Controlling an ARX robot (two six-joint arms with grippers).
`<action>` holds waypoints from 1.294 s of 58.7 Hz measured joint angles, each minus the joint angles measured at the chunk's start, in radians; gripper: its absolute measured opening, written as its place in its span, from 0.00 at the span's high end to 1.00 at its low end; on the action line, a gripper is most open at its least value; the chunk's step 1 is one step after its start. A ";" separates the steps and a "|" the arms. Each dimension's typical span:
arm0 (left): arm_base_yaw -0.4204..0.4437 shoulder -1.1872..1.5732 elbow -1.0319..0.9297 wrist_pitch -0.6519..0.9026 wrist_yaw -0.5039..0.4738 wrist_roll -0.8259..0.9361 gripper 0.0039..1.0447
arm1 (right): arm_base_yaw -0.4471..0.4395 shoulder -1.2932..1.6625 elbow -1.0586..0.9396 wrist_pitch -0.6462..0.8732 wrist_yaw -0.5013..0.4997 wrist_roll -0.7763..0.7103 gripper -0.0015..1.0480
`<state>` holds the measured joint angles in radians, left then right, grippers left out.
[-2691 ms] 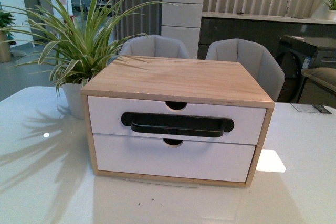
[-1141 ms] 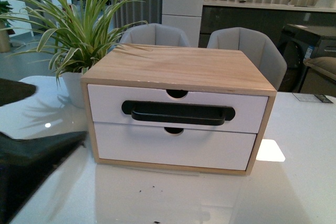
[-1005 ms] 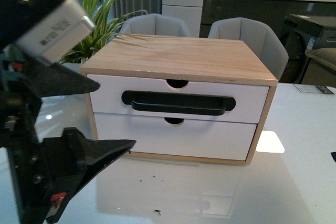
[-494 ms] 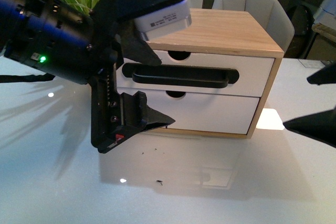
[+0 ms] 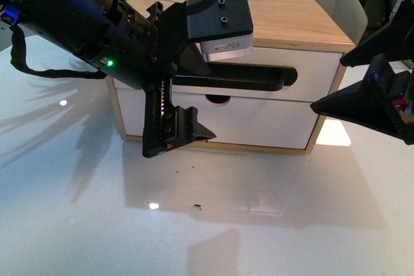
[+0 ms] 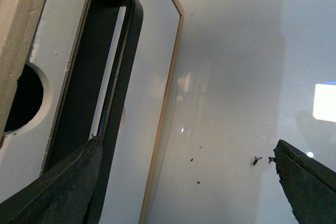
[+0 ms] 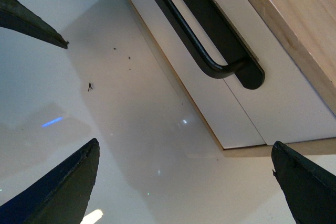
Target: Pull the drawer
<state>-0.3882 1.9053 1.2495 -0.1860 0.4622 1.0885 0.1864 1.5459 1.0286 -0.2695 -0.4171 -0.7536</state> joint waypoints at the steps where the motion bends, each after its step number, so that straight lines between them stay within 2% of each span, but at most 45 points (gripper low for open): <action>1: 0.002 0.007 0.005 -0.001 -0.003 0.003 0.07 | 0.002 0.003 0.003 0.000 -0.005 0.001 0.09; 29: 0.056 0.096 0.066 -0.014 -0.069 0.096 0.07 | 0.037 0.072 0.063 -0.010 -0.055 0.005 0.09; 58: 0.083 0.097 0.071 -0.037 0.015 0.087 0.07 | 0.080 0.227 0.146 0.016 -0.047 -0.069 0.09; 76: 0.087 0.098 0.071 -0.037 0.019 0.086 0.07 | 0.083 0.299 0.190 0.076 -0.055 -0.082 0.09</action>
<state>-0.3016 2.0033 1.3201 -0.2226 0.4816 1.1744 0.2695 1.8450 1.2186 -0.1936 -0.4725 -0.8352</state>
